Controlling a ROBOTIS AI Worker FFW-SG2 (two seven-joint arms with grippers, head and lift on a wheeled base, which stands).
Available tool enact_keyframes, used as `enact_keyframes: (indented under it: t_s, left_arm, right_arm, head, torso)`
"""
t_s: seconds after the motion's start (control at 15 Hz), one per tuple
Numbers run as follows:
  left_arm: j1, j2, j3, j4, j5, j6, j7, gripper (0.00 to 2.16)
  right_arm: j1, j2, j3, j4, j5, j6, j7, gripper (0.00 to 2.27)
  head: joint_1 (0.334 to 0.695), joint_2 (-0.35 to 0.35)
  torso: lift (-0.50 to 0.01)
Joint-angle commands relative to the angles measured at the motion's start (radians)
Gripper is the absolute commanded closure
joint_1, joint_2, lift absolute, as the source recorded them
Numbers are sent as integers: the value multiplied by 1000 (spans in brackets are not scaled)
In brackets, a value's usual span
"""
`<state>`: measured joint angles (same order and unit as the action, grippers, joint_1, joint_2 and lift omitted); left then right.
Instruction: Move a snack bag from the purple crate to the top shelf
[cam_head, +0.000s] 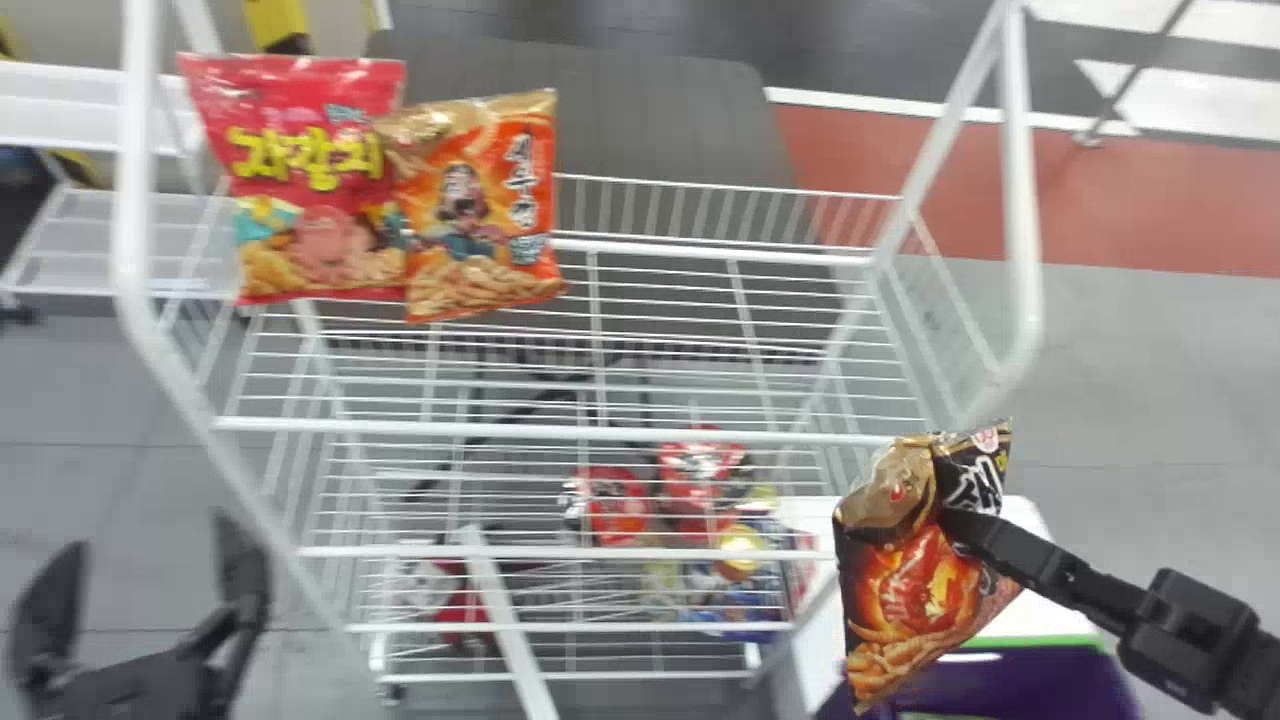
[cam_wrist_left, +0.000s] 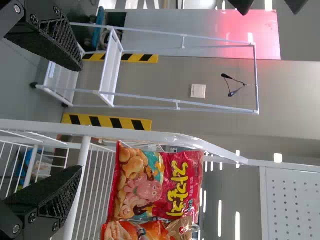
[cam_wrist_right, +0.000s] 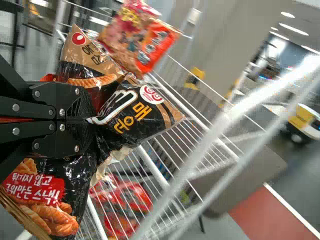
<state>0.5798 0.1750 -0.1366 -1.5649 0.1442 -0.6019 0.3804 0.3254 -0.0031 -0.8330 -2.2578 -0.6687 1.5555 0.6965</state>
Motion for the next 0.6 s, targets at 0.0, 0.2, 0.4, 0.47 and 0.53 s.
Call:
enact_keyframes:
  t_s: [0.0,0.2,0.4,0.47,0.53]
  left_arm:
    - [0,1,0,0,2,3,0,124]
    - [2,6,2,0,3,3,2,124]
    - [2,11,6,0,8,6,2,124]
    - [2,11,6,0,9,6,2,124]
    - [0,11,8,2,9,6,3,124]
  right_arm:
    - [1,4,167,15,-23,-142,-45,2260]
    - [-36,4,344,80,-37,-492,-126,2260]
    - [-144,4,450,245,-17,-697,-130,2260]
    - [-178,4,476,310,-17,-740,-129,2260]
    - [-215,4,511,397,-22,-808,-118,2260]
  head:
    - [695,-61]
    - [695,63]
    - [695,104]
    - [695,111]
    - [695,120]
  torso:
    - [7]
    - [7]
    - [7]
    - [7]
    - [7]
